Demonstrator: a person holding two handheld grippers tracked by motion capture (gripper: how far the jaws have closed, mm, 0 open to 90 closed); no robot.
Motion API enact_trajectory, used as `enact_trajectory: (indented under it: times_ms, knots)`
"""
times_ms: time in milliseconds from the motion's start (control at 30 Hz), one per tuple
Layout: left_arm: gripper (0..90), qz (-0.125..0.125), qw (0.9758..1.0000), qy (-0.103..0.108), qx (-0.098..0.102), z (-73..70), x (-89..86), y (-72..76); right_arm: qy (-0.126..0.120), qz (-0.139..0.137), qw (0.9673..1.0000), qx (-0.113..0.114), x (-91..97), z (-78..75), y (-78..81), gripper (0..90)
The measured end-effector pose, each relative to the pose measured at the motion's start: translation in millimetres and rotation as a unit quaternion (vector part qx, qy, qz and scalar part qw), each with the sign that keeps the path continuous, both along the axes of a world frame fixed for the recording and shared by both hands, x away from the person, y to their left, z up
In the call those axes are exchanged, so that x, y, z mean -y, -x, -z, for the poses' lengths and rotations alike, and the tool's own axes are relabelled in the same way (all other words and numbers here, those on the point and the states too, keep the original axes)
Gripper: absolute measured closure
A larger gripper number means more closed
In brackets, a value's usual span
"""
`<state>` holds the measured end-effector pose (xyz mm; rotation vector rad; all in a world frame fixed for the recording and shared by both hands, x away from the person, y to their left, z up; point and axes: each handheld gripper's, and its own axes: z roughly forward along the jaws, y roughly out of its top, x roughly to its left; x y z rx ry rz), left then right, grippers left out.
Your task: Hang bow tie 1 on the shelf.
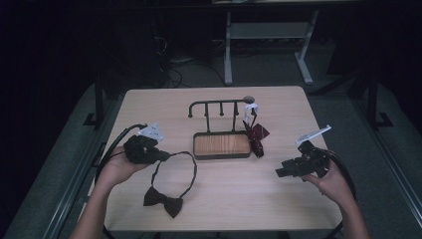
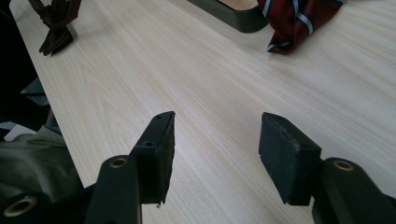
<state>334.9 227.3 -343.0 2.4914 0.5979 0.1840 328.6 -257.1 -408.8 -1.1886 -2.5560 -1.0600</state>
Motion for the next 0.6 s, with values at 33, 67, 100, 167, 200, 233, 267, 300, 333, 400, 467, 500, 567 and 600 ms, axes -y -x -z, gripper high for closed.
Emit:
enact_trajectory:
  times_ms: [33,67,100,167,200,233,267,300,333,400,467,500,567,600]
  knots:
    - [90.0,0.0,1.0,0.001,0.002,-1.5,0.1,0.5,0.0,0.001,1.0,-0.001,-0.2,-0.4,0.3,45.4]
    - [90.0,0.0,1.0,0.002,0.002,-2.4,0.1,0.8,0.001,0.001,1.0,0.001,-0.1,-0.7,0.5,45.4]
    - [90.0,-0.001,1.0,0.004,0.003,-3.6,0.3,1.1,-0.001,0.001,1.0,0.001,-0.1,-1.2,0.8,45.4]
    - [90.0,0.001,1.0,0.002,0.005,-5.8,0.3,1.0,0.0,0.001,1.0,0.003,0.3,-2.5,1.1,45.4]
    - [90.0,0.0,1.0,0.004,0.005,-7.0,0.5,1.1,-0.001,0.002,1.0,0.003,0.5,-3.2,1.4,45.4]
    - [90.0,0.002,1.0,0.002,0.006,-8.2,0.4,0.9,-0.001,0.002,1.0,0.003,0.8,-3.5,1.6,45.4]
    - [90.0,0.003,1.0,0.002,0.007,-9.6,0.6,0.6,-0.001,0.002,1.0,0.003,1.0,-3.6,1.8,45.4]
    - [90.0,0.002,1.0,0.003,0.007,-10.9,0.9,1.0,-0.001,0.002,1.0,0.002,1.1,-3.7,2.0,45.4]
    - [90.0,0.005,0.9999,0.004,0.009,-12.3,1.1,0.6,-0.001,0.002,1.0,0.002,1.4,-3.7,2.1,45.4]
    - [90.0,0.005,0.9999,0.005,0.01,-15.2,1.5,0.4,-0.001,0.003,1.0,0.002,1.5,-3.8,2.1,45.4]
    - [90.0,0.005,0.9999,0.005,0.012,-18.1,1.9,-0.2,-0.001,0.002,1.0,0.003,1.3,-3.8,1.9,45.4]
    - [90.0,0.005,0.9999,0.007,0.011,-19.5,2.2,-0.4,0.0,0.002,1.0,0.003,1.2,-3.7,2.0,45.4]
    - [90.0,0.007,0.9998,0.008,0.013,-22.5,3.3,-1.3,0.0,0.001,1.0,0.004,1.1,-3.8,2.2,45.4]
    - [90.0,0.008,0.9998,0.008,0.014,-24.2,4.1,-1.5,0.0,0.001,1.0,0.005,1.1,-3.9,2.2,45.4]
